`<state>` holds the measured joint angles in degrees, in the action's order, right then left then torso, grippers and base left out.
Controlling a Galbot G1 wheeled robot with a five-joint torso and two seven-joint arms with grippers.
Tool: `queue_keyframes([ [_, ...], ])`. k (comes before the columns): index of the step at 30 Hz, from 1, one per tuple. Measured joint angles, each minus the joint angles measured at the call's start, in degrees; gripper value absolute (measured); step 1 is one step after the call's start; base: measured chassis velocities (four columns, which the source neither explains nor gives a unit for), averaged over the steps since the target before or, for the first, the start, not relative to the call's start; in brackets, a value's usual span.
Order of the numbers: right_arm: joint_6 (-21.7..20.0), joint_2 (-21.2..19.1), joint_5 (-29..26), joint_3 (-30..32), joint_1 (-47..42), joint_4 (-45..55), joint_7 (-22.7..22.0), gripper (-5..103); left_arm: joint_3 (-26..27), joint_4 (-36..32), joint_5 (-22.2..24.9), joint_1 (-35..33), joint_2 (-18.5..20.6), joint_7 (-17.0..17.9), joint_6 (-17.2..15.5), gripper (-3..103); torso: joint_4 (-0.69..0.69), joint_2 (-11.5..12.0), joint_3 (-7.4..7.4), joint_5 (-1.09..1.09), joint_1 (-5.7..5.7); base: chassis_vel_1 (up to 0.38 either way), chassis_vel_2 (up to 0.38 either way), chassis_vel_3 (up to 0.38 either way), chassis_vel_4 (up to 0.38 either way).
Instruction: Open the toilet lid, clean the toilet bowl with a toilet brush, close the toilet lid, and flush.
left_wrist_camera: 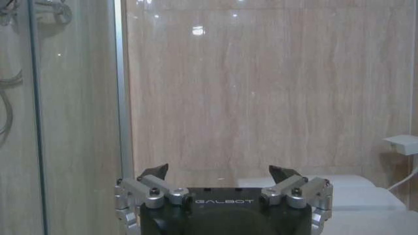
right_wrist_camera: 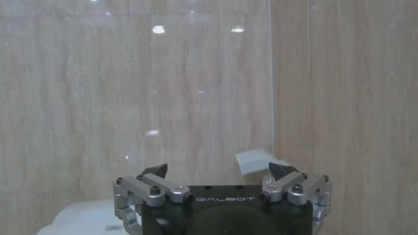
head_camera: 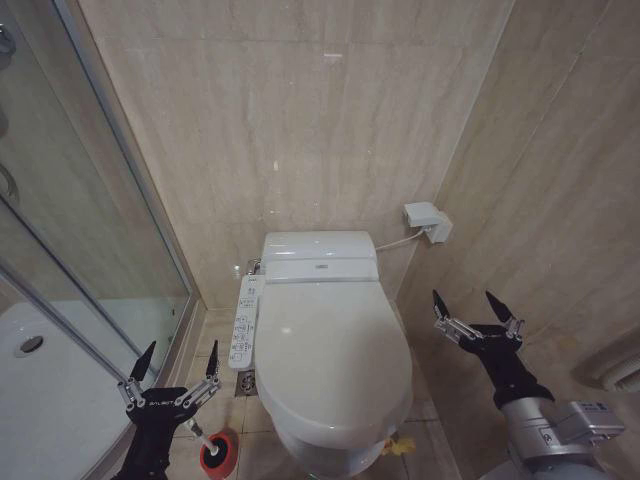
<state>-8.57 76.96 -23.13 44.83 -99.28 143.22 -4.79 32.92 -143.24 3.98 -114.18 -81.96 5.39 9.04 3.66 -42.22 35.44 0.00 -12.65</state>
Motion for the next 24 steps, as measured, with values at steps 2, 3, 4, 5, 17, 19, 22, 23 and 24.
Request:
queue_keyframes([
  [2,-0.04,0.54,0.01,-0.27,-0.26,0.0,0.03,100,0.0,0.0,0.0,0.0,0.0,0.0,0.0,100,0.0,0.0,0.0,0.0,0.0,0.0,0.0,0.0,0.0],
  [3,-0.02,0.84,0.01,-0.39,-0.46,0.01,0.11,100,0.0,0.0,0.0,0.0,0.0,0.0,0.0,100,0.0,0.0,0.0,0.0,0.0,0.0,0.0,0.0,0.0],
  [4,0.07,1.08,0.02,-0.53,-0.8,0.01,0.24,100,0.0,0.0,0.0,0.0,0.0,0.0,0.0,100,0.0,0.0,0.0,0.0,0.0,0.0,0.0,0.0,0.0],
  [5,0.07,1.08,0.02,-0.53,-0.8,0.01,0.24,100,0.0,0.0,0.0,0.0,0.0,0.0,0.0,100,0.0,0.0,0.0,0.0,0.0,0.0,0.0,0.0,0.0],
  [17,0.91,1.71,1.99,-0.79,-1.66,0.14,1.06,100,0.0,0.0,0.0,0.0,0.0,0.0,0.0,100,0.0,0.0,0.0,0.0,0.0,0.0,0.0,0.0,0.0],
  [19,0.91,1.76,2.09,-0.84,-1.7,0.14,1.14,100,0.0,0.0,0.0,0.0,0.0,0.0,0.0,100,0.0,0.0,0.0,0.0,0.0,0.0,0.0,0.0,0.0],
  [22,1.05,1.68,3.24,-0.74,-1.8,0.13,1.16,100,0.0,0.0,0.0,0.0,0.0,0.0,0.0,100,0.0,0.0,0.0,0.0,0.0,0.0,0.0,0.0,0.0],
  [23,1.05,1.68,3.24,-0.74,-1.8,0.13,1.16,100,0.0,0.0,0.0,0.0,0.0,0.0,0.0,100,0.0,0.0,0.0,0.0,0.0,0.0,0.0,0.0,0.0],
  [24,1.05,1.66,3.55,-0.71,-1.84,0.13,1.16,100,0.0,0.0,0.0,0.0,0.0,0.0,0.0,100,0.0,0.0,0.0,0.0,0.0,0.0,0.0,0.0,0.0],
])
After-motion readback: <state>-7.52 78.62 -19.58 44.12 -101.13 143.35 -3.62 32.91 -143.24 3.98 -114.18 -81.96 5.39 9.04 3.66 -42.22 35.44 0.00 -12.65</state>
